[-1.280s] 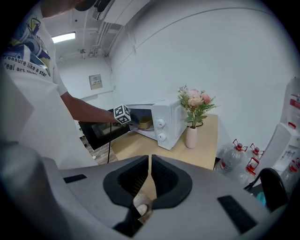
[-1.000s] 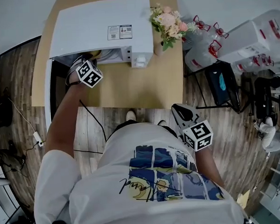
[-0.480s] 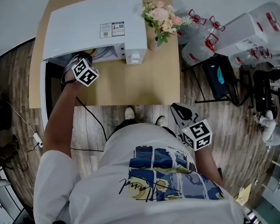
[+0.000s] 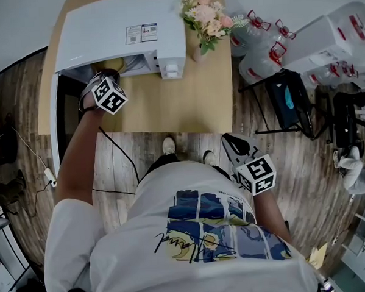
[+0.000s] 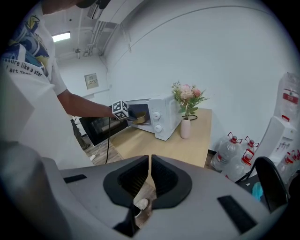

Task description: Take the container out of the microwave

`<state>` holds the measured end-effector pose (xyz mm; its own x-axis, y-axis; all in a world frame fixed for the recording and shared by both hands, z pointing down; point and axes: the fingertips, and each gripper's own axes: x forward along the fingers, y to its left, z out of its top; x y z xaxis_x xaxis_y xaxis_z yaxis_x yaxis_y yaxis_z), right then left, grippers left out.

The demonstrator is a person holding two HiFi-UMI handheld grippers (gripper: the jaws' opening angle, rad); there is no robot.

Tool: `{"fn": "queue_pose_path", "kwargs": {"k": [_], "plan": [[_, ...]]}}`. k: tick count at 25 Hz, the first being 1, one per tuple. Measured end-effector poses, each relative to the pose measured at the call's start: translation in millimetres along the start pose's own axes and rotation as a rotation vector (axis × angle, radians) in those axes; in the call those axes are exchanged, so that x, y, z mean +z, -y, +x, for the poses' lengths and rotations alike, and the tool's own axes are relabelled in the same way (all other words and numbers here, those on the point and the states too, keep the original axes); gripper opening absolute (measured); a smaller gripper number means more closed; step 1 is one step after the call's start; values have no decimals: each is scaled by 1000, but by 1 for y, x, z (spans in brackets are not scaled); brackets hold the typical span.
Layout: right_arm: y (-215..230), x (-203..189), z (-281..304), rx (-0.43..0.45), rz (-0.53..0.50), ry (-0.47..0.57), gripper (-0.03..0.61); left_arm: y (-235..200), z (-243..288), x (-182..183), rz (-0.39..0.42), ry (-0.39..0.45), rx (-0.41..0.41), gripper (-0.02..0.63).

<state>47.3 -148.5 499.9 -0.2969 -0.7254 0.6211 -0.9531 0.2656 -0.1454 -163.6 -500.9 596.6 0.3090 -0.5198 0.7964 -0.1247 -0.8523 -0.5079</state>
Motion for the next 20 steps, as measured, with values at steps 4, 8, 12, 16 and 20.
{"fn": "queue_pose_path", "kwargs": {"k": [4,8,12,16,20], "plan": [[9,-4,-14,13,-13,23,16,13,-19,6,-36,-3,5,18],[20,-13,-29,40,-33,31,14,31,-41,12,-74,-8,13,18],[31,-17,-42,75,-62,42,12,49,-66,25,-117,-5,20,18],[41,-24,-56,109,-83,52,11,75,-92,42,-162,3,23,18],[47,-33,-68,147,-115,52,11,105,-116,59,-202,14,10,18]]}}
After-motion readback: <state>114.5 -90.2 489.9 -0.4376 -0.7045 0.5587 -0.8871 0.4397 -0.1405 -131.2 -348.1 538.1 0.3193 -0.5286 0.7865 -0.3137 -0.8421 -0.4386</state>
